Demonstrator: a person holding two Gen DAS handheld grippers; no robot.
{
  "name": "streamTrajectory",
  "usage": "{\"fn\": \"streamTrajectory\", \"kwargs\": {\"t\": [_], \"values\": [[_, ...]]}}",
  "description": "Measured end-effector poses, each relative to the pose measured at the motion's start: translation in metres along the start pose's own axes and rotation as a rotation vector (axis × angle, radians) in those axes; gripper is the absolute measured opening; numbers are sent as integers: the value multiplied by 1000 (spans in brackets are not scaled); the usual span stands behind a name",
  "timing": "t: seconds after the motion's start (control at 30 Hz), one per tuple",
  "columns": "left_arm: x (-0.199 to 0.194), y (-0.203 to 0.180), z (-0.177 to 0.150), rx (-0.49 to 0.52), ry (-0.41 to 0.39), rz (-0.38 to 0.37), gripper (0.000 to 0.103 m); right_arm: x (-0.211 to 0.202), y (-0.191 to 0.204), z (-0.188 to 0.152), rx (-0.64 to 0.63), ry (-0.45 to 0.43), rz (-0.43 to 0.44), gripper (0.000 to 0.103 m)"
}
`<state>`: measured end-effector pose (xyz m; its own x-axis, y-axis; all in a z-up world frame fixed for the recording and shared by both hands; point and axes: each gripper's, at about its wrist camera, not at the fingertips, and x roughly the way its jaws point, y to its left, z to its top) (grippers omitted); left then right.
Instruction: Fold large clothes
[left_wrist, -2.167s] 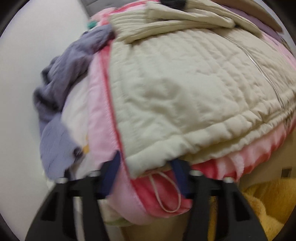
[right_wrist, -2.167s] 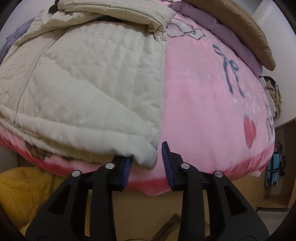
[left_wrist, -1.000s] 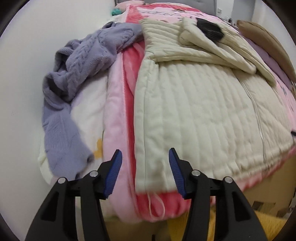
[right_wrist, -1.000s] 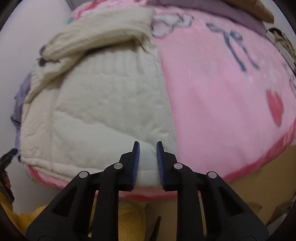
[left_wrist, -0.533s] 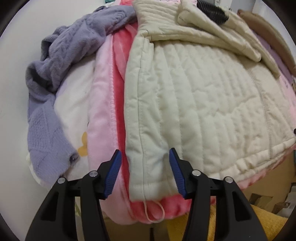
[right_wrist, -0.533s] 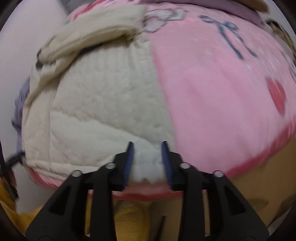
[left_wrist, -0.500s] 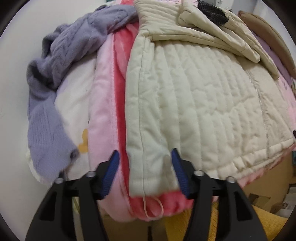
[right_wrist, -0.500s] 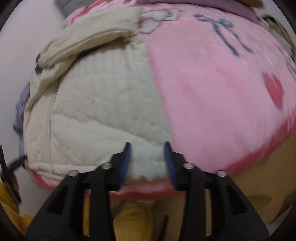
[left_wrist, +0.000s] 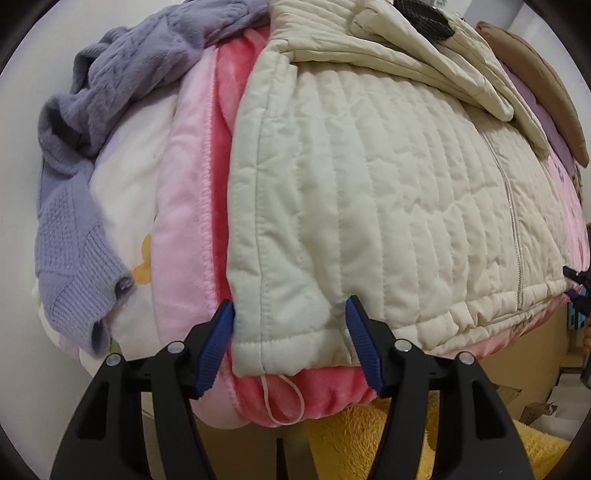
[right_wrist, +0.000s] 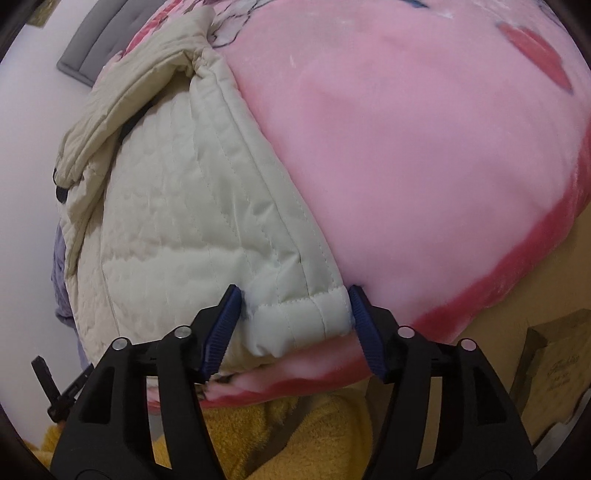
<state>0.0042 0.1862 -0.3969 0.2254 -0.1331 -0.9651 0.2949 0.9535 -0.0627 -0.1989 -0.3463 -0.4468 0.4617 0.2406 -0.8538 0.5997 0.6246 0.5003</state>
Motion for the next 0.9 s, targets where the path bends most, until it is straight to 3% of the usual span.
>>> {"fn": "streamTrajectory", "kwargs": {"t": [0.1,0.23,0.4,0.67,0.7,0.77,0.9], "values": [[6,-7,6,-3,6,-2,62,-12,-4,-5,44,-12,78,39],[18,6,1,-37,34,-58,66,-23,9,-3,-5,-18,47,35],[29,36,-1,-123,71,-185,76,-14,12,4,-34,34,1,36],[51,46,5,-127,109,-251,79,5,17,8,-64,92,-41,53],[51,42,3,-127,109,-242,78,7,19,9,-76,95,-54,51],[47,38,1,-116,124,-216,49,9,21,9,-88,97,-58,36],[16,11,-3,-88,153,-121,33,-2,39,8,-132,93,-75,28]]}}
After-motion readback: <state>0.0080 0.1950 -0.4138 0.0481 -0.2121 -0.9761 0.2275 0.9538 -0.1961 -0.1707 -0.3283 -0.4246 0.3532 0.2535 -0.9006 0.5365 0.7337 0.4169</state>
